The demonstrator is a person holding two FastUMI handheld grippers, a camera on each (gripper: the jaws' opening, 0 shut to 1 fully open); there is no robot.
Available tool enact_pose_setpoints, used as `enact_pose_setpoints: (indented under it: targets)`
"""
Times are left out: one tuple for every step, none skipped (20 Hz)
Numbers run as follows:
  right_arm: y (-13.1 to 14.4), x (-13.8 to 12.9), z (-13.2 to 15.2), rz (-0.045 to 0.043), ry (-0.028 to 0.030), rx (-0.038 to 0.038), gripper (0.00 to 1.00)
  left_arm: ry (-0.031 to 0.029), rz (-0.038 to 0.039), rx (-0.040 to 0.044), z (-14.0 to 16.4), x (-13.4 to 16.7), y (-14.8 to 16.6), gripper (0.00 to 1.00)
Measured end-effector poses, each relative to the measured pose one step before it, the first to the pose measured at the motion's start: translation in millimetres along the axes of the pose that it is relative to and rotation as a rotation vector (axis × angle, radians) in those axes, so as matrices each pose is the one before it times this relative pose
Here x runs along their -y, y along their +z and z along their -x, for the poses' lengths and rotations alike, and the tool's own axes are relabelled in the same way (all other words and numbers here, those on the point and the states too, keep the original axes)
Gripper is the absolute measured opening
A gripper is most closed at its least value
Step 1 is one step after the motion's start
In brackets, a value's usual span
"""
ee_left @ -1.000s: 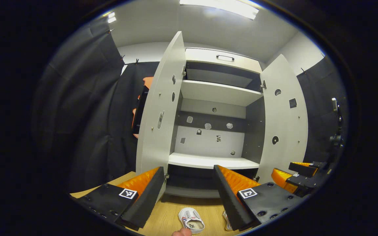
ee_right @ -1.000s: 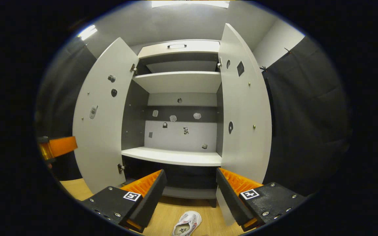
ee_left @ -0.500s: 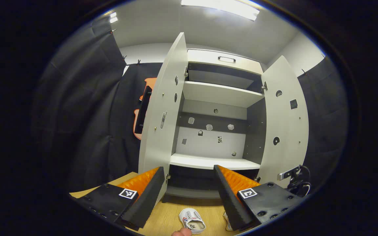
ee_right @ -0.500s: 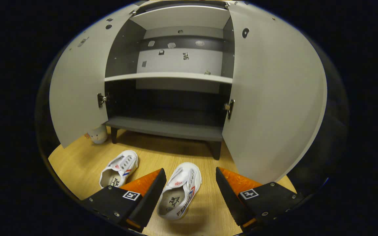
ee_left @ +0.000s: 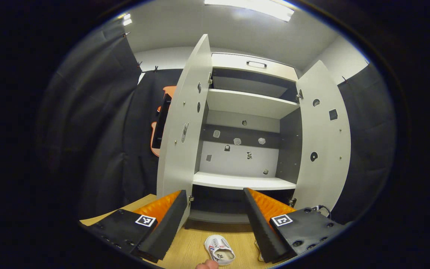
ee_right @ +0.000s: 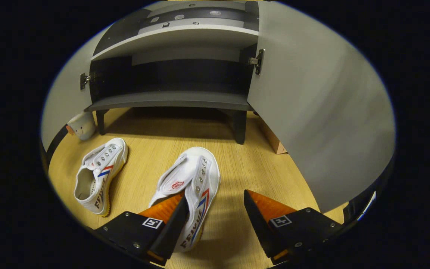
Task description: Grab one shoe with the right hand and put it into the shoe cabinet, grab the other shoe with the left hand and put it into the shoe cabinet; then close the right door with the right hand and the left door with the left hand.
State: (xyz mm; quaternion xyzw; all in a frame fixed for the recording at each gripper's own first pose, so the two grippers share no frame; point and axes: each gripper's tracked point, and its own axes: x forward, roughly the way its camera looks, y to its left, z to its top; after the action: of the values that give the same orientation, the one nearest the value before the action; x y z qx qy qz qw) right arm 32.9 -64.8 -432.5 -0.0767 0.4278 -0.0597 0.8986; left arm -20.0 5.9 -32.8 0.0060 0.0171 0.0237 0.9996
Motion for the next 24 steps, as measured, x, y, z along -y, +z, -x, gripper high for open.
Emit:
enact_pose_setpoints:
  targets:
    - [-0.31,-4.88,-7.23,0.00645,0.01397,-0.00756,0.87,0.00315,-0.00001,-0.00399,1.67,-0.68,-1.83,0.96]
    - [1.39,-3.35,-5.51,0.01333,0.01362,0.00067,0.84,0.003,0.00031,-0.00246,0.86,-1.1,-0.34,0.96]
    - [0.38,-1.07,-5.28,0.02176,0.0058,0.00424,0.83,0.00331,0.00131,-0.00093,0.22,-1.26,-0.67,0.96]
    - [-0.69,-3.51,-5.23,0.01738,0.0114,-0.00343,0.77,0.00348,0.00102,0.00003,0.83,-1.54,0.44,0.96]
    - [-3.53,-5.72,-2.93,0.00274,0.01217,-0.01299,0.73,0.00393,0.0006,-0.00145,0.7,-1.19,-0.45,0.96]
    - [-0.47,-3.42,1.31,-0.00309,0.00268,-0.00983,0.59,0.00278,0.00092,-0.00289,-0.13,-1.04,-0.34,0.96]
    - [2.96,-3.35,-2.3,0.00416,0.0024,0.01744,0.58,0.00331,-0.00008,0.00235,1.14,-0.38,1.12,0.96]
    - [-3.25,1.72,-2.19,0.02362,-0.02488,0.00204,0.43,0.00444,-0.00315,0.00475,0.01,-1.38,2.01,0.96]
    - [2.4,3.89,-1.08,0.02098,-0.02194,0.01274,0.37,0.00228,-0.00298,0.00359,-0.05,-1.26,-0.06,0.96]
    - [0.06,7.01,-0.25,0.02176,-0.03118,0.00669,0.28,-0.00024,-0.00138,-0.00047,0.78,0.38,0.03,0.96]
    - [-4.0,5.22,-0.89,0.01221,-0.01308,-0.0117,0.21,0.00011,-0.00112,-0.0012,0.08,0.45,-0.81,0.96]
    - [2.66,-1.19,1.11,-0.01485,0.01467,0.01187,0.04,-0.00014,-0.00096,-0.00052,-0.09,-0.3,-0.45,0.96]
    - [0.0,0.46,-0.78,-0.01013,0.01641,-0.00578,0.03,0.00118,-0.00071,0.00052,0.04,-0.23,0.01,0.96]
    - [1.33,1.54,0.28,-0.00853,0.01045,0.0001,0.02,0.00071,0.00073,-0.00043,-0.92,-0.47,-1.39,0.96]
    - [1.0,0.58,1.77,-0.01374,0.00783,0.00159,0.02,-0.00186,0.00144,-0.00157,-0.24,0.84,-0.07,0.96]
    - [0.46,-0.24,3.32,-0.01009,0.00401,0.00198,0.01,-0.00159,-0.00086,-0.00081,-0.93,0.58,-0.66,0.96]
    - [0.63,-1.32,5.56,-0.00319,0.00708,0.01026,0.01,-0.00432,-0.00054,-0.00262,-1.51,0.46,-1.53,0.96]
    - [3.22,-1.15,6.95,-0.00437,0.01129,0.01365,0.01,-0.00466,0.0003,-0.00576,-1.59,0.97,-1.98,0.96]
    - [6.42,0.26,8.25,-0.00747,0.01299,0.0206,0.01,0.00006,-0.00037,-0.00332,-0.33,0.05,-1.34,0.96]
    - [8.38,-1.3,9.99,-0.01089,0.01274,0.02891,0.01,-0.0013,0.00085,-0.00225,-0.58,-0.37,-1.1,0.96]
    - [8.59,-2.36,10.99,-0.00923,0.00909,0.02677,0.0,-0.00105,0.00159,-0.00311,-1.13,0.26,-1.51,0.96]
    - [10.64,-1.19,11.1,-0.00732,0.00809,0.0289,0.0,0.00002,0.00129,-0.00298,-0.23,0.37,-1.93,0.96]
    - [9.87,-1.82,11.48,-0.00358,0.00824,0.02956,0.01,-0.002,0.00224,-0.00274,-1.2,0.99,-0.98,0.96]
    - [13.07,-1.76,11.43,-0.00379,0.00915,0.03569,0.01,-0.00391,0.00156,-0.00179,-1.61,1.31,-0.9,0.96]
